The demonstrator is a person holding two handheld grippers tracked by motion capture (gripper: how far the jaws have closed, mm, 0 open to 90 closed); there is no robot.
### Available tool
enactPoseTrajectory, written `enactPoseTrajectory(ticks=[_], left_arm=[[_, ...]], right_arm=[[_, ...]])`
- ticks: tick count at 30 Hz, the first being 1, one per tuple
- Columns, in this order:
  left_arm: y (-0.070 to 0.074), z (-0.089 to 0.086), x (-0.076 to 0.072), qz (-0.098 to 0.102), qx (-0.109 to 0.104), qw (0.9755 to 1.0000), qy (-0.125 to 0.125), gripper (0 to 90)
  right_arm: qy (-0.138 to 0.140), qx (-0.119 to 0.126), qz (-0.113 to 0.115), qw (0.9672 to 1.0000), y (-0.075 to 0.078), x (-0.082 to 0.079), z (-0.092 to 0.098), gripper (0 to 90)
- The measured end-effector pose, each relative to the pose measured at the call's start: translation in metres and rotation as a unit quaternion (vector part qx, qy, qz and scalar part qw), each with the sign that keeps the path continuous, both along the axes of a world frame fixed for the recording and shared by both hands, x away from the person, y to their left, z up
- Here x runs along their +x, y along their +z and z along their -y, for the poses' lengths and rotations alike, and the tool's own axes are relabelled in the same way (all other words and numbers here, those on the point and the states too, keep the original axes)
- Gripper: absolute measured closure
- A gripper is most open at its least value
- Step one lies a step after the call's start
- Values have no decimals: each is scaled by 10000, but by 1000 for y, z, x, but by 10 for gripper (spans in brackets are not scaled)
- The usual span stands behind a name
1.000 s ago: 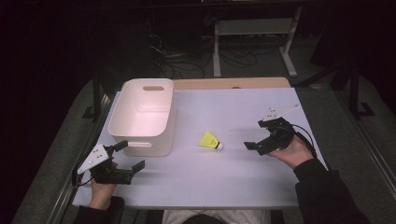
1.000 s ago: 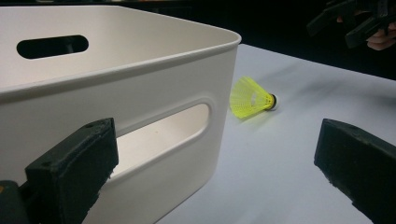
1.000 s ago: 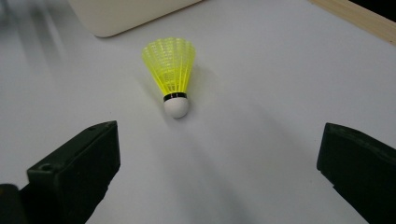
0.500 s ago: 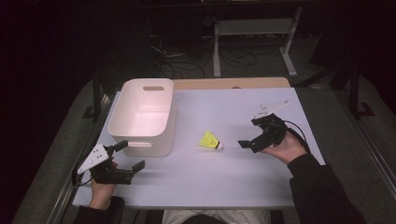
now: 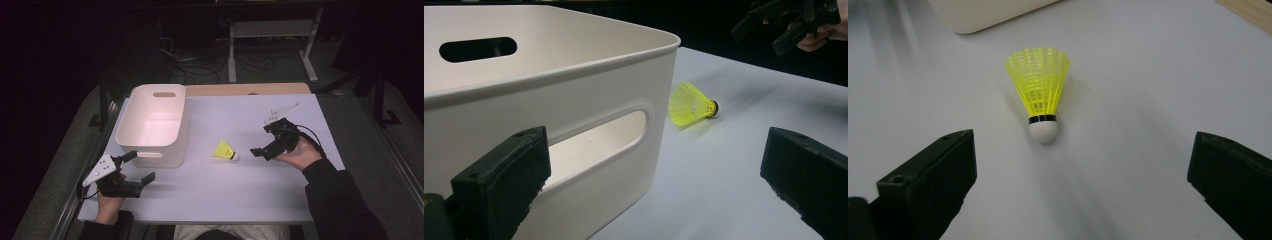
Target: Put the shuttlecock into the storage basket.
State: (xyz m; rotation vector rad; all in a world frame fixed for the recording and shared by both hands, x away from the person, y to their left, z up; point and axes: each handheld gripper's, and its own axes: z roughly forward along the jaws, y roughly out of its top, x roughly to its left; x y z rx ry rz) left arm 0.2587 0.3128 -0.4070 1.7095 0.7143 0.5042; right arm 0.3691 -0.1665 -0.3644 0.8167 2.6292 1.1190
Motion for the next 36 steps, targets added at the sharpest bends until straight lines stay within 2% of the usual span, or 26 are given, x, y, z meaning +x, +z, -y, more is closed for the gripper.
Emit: enactPoseTrajectory(ticks=[25,36], left_arm=[[0,0,0,-5,1,10000,-18,0],[0,0,0,-1,3,10000,-27,0]], right_arm=[[239,-227,-279,9991,-17,13,-19,0],[372,-314,-325,9983,-19,17,-28,0]])
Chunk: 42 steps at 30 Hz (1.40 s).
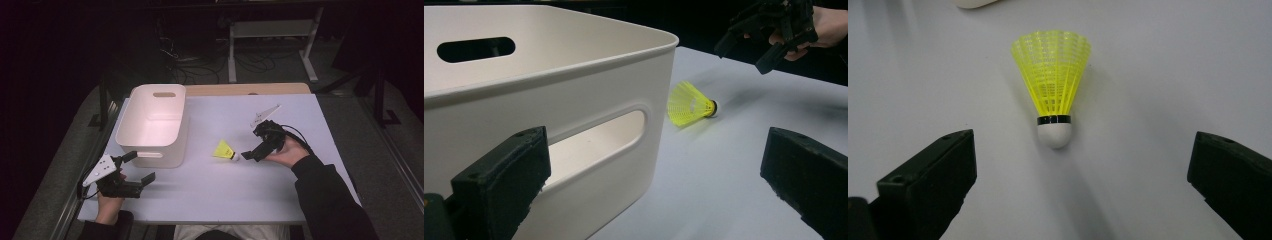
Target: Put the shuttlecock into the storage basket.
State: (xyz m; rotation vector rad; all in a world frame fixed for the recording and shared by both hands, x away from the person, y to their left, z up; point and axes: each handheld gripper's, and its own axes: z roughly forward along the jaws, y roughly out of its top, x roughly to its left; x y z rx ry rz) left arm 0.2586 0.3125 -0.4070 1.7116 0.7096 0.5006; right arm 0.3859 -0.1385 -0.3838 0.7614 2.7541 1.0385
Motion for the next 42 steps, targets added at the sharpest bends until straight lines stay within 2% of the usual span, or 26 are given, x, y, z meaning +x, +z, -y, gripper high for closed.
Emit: enactPoseTrajectory(ticks=[11,42], left_arm=[[0,0,0,0,6,10000,-11,0],[0,0,0,-5,14,10000,-31,0]], right_arm=[[130,-160,-77,9998,-7,3,-10,0],[328,-350,-254,9985,-27,11,-29,0]])
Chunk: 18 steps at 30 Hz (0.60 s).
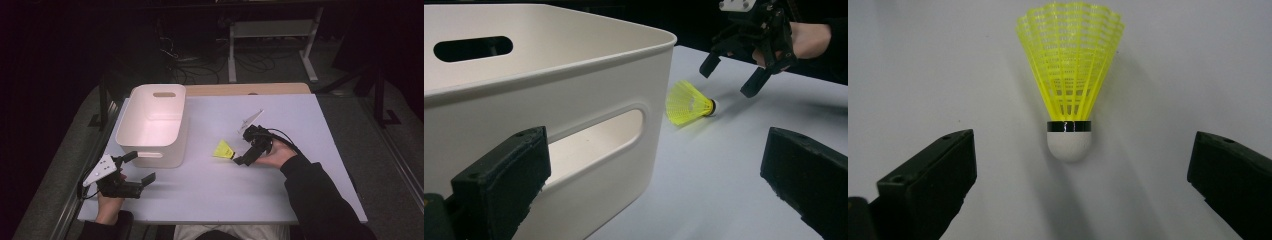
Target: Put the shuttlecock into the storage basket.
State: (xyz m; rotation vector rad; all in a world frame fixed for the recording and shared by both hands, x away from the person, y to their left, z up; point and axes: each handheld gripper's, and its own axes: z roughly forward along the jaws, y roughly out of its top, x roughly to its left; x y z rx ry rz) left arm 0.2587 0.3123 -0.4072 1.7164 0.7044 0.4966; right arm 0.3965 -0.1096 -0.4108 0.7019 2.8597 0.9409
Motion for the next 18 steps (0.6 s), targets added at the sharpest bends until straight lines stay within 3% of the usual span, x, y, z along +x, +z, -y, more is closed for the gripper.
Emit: enactPoseTrajectory(ticks=[8,18], left_arm=[[0,0,0,0,2,10000,-9,0],[0,0,0,1,5,10000,-9,0]], right_arm=[[34,-63,-50,10000,-9,2,-5,0],[170,36,-174,9997,-17,7,-7,136]])
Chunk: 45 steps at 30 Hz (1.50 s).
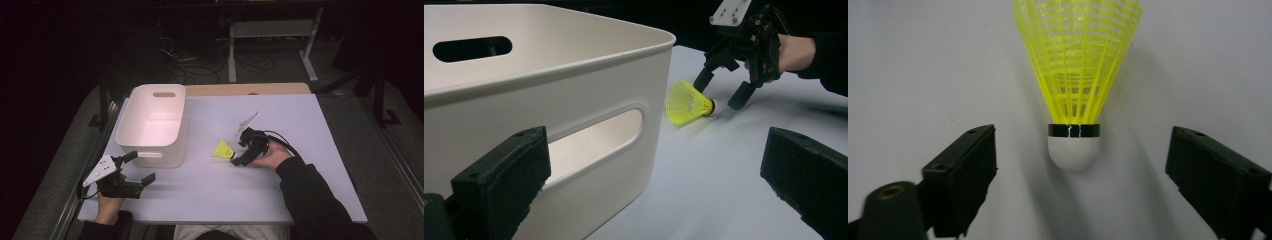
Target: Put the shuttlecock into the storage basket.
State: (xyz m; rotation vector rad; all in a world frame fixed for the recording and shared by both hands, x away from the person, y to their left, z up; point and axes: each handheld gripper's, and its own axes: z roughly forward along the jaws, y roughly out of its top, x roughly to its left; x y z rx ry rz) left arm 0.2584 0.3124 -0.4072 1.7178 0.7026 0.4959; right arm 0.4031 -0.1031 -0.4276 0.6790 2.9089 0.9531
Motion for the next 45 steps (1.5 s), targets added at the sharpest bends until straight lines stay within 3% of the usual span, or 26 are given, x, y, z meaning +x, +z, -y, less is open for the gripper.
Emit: enactPoseTrajectory(ticks=[12,28,45], left_arm=[[0,0,0,2,2,10000,5,0],[0,0,0,2,4,10000,0,0],[0,0,0,3,7,10000,-4,0]], right_arm=[[209,61,51,9997,-7,0,-1,356],[228,38,13,9997,-10,1,-4,621],[171,135,16,9998,1,-1,3,633]])
